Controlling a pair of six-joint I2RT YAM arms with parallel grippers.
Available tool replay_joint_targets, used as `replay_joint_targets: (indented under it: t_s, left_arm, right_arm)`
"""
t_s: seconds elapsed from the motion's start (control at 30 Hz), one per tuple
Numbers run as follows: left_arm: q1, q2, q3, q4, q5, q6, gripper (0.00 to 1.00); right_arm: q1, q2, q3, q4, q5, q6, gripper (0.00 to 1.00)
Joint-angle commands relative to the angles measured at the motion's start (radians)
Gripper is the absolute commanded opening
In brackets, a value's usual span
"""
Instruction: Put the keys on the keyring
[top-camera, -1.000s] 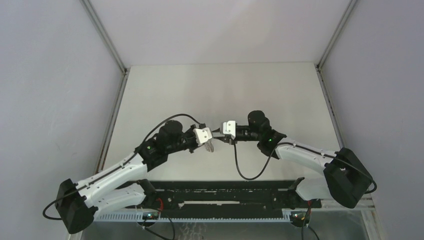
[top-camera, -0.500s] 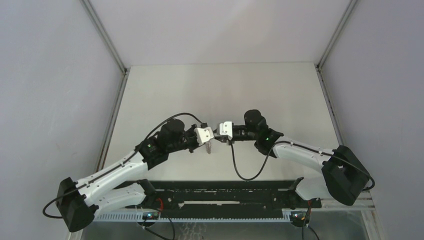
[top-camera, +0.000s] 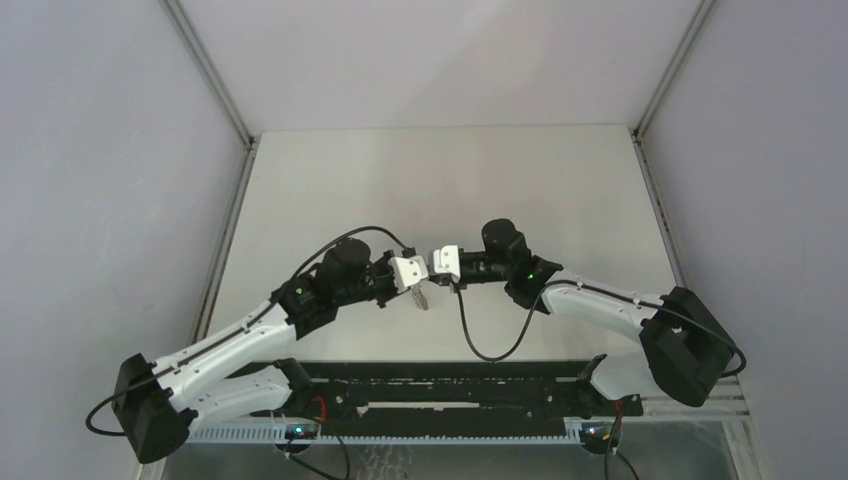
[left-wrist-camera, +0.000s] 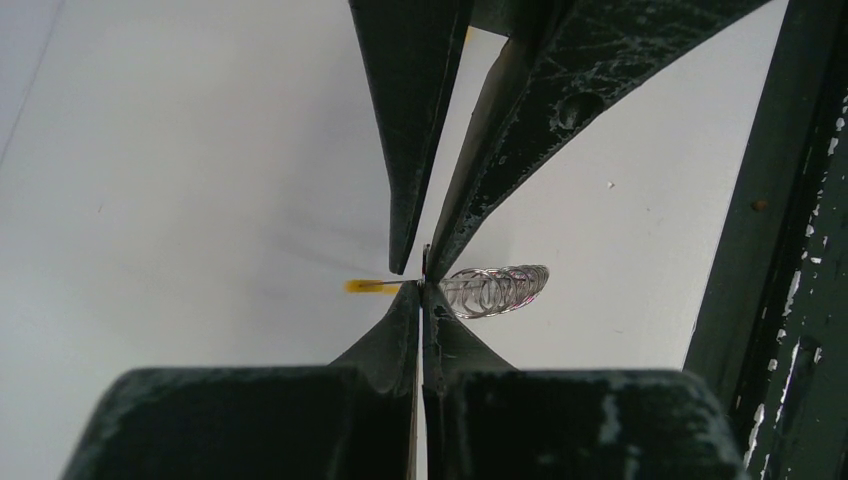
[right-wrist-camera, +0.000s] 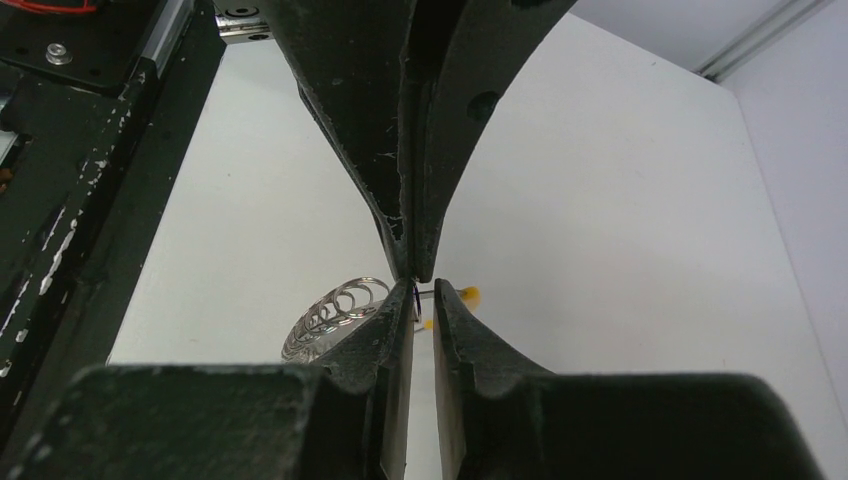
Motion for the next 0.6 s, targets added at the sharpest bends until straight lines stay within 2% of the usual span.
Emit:
replay_joint_targets:
  t_s: [0.0,0.23,0.57]
  left_arm:
    - [-0.008,-0.006,0.066,0.037,0.027,0.009,0.0]
    - [-0.01,-0.01,0.069,0.032,0.036,0.011,0.0]
    - [-0.01,-0.016,0.055,0.036,0.058,0.024,0.0]
  right_arm:
    - [0.011,0.012,0.05,-0.009,0.008,-0.027,0.12]
    - [0.011,0.016,0.051,-0.034,0.018,-0.045,0.09]
    - [0.009,0.026,0.062,-0.068,0.018,-0.066,0.13]
